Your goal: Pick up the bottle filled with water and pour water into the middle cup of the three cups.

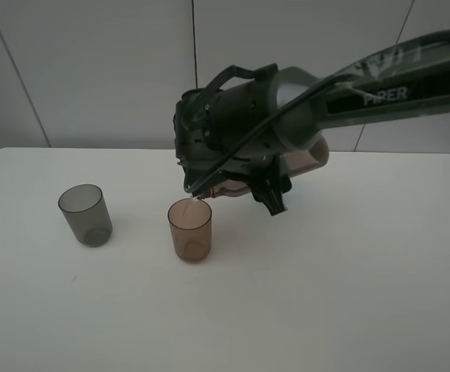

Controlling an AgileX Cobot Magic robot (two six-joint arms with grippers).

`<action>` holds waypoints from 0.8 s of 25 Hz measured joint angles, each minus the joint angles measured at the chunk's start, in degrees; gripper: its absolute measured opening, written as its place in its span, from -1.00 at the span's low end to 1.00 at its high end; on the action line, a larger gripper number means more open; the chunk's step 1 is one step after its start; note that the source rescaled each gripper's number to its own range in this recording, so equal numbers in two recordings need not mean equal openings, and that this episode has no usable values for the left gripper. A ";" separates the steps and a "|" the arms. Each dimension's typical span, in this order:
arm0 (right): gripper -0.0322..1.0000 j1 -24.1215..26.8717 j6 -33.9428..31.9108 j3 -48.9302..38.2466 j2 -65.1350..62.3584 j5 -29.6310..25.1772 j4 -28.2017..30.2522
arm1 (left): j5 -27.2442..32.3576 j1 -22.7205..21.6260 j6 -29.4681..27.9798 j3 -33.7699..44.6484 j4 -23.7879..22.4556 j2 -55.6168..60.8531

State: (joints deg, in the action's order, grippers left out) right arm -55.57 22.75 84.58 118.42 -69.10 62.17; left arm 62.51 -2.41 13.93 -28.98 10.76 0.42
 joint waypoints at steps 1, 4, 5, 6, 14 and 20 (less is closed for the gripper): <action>-0.94 0.00 0.00 0.00 0.00 0.00 0.23 | 0.00 0.00 0.00 0.00 0.00 0.00; -0.94 0.00 0.00 0.00 0.00 0.00 0.97 | 0.00 0.00 0.00 0.00 0.00 0.00; -0.94 0.00 0.00 0.00 0.00 0.00 1.06 | 0.00 0.00 0.00 0.00 0.00 0.00; -0.94 0.00 0.00 0.00 0.00 0.00 1.06 | 0.00 0.00 0.00 0.00 0.00 0.00; -0.94 0.00 0.63 0.00 0.00 0.00 1.39 | 0.00 0.00 0.00 0.00 0.00 0.00; -0.94 0.00 1.29 0.00 0.00 0.00 2.61 | 0.00 0.00 0.00 0.00 0.00 0.00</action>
State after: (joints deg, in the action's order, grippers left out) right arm -55.57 24.04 84.58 118.42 -69.10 64.78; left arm 62.51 -2.41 13.93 -28.98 10.76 0.42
